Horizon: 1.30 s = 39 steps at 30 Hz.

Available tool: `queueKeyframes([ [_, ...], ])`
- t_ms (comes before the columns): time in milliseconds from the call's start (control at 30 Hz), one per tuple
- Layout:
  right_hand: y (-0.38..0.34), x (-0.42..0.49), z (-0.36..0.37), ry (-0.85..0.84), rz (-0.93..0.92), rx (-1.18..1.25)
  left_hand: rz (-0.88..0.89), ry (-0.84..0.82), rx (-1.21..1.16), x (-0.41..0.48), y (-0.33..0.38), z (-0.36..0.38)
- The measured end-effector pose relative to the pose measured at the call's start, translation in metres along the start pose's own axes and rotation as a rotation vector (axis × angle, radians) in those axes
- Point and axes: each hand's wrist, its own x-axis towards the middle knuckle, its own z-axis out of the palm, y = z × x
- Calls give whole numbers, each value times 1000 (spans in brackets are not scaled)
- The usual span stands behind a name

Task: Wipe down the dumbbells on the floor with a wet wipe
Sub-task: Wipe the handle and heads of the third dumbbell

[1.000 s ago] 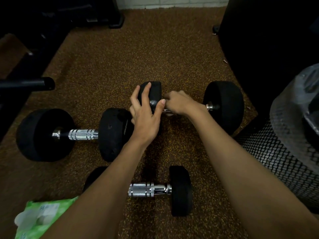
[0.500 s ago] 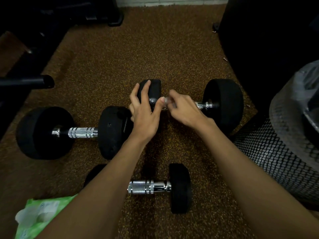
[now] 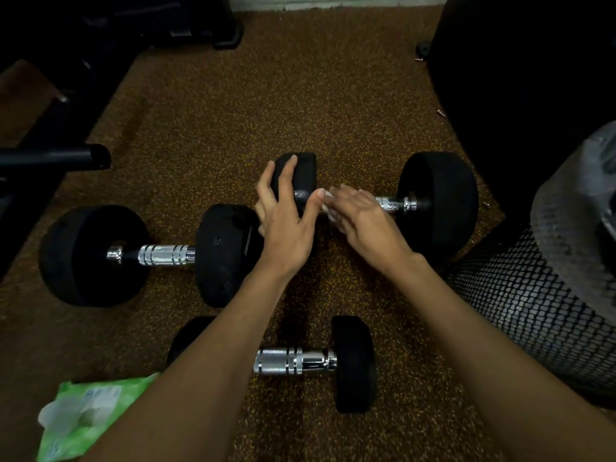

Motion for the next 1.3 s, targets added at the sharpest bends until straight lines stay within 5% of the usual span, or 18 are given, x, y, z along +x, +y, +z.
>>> queueKeyframes([
  [100,-12,26,-14,-42,169,-38,-10,-12,1,2,1,0],
  [233,-22,65,-29,-415,544,-59,-9,-14,-2,3,2,-1],
  [367,-24,80,-33,-523,634,88,-7,-14,-9,2,1,0],
  [467,-25,63,-24,-367,506,-143,-6,-7,-3,3,1,0],
  [733,0,8,3,16,-45,-60,17,11,-15,-2,-4,1],
  [1033,-2,-8,22,327,-230,-418,-2,-10,-9,4,-1,0],
  [1200,-5,-37,25,206,-16,-350,-14,-15,0,8,1,-1],
  [1300,-19,-49,22,198,542,84,-18,-16,-1,7,1,-1],
])
